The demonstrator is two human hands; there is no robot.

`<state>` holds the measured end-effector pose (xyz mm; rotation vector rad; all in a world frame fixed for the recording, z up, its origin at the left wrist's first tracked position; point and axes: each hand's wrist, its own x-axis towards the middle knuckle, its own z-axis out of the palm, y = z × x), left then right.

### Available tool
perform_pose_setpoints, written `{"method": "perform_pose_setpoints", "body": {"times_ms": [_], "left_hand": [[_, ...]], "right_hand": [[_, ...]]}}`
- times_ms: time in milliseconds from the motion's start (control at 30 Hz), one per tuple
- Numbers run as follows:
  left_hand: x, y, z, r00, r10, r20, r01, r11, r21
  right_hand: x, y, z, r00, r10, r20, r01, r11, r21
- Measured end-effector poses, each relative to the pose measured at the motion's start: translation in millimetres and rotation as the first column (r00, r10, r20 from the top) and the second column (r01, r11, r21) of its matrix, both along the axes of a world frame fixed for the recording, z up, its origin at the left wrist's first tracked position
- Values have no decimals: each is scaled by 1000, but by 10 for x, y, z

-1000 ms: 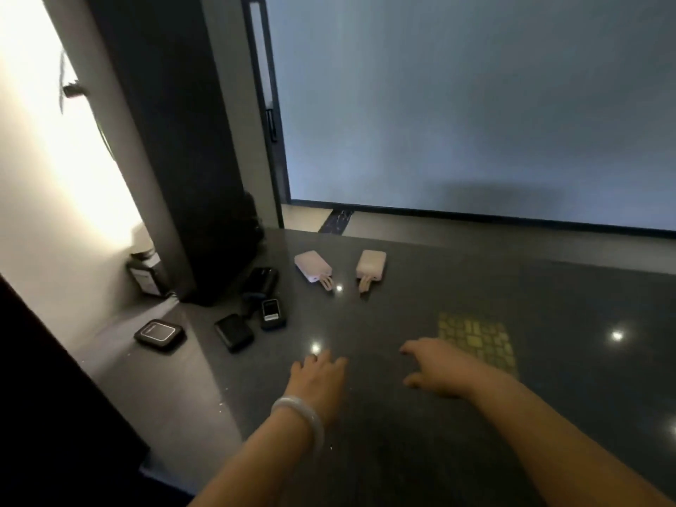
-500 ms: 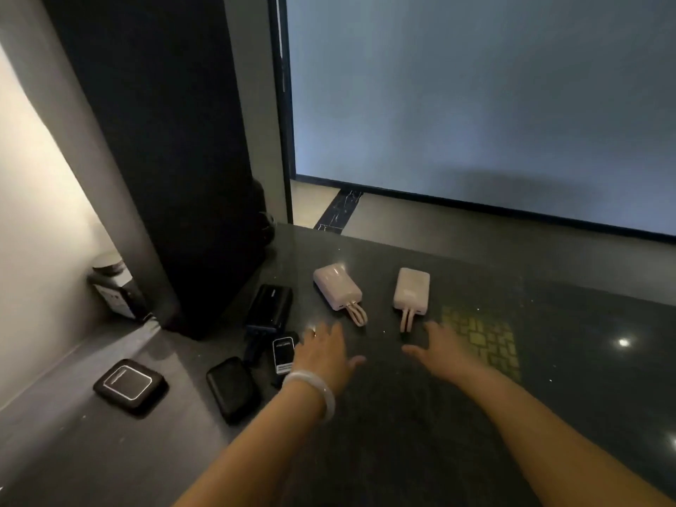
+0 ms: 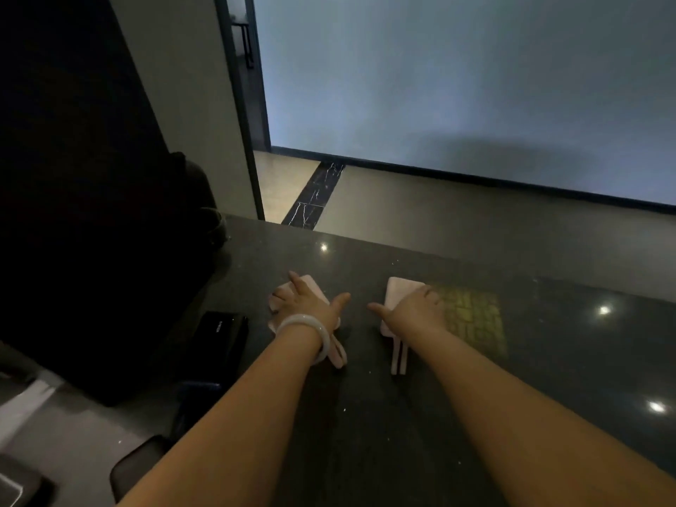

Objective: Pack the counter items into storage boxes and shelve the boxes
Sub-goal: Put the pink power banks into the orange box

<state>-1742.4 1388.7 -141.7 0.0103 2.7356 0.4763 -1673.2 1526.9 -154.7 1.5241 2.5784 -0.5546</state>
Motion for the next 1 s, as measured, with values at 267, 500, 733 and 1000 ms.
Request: {"method": "perform_pose_setpoints", "body": {"times_ms": [267, 500, 733, 1000], "left_hand": [[64, -95, -37, 974, -210, -85, 200, 974, -109], [694, -397, -19, 939, -334, -82, 322, 938, -132], [1580, -491, 84, 871, -488, -55, 488, 873, -6], [3109, -76, 463, 679, -728, -97, 731, 656, 190]], "right_hand": [[266, -18, -14, 977, 194, -85, -186, 978, 96], [1214, -188, 152, 971, 237, -24, -238, 971, -22], [2644, -295, 403, 985, 140, -103, -142, 990, -16], [4278, -44, 895, 983, -4, -182, 29, 990, 135]]}}
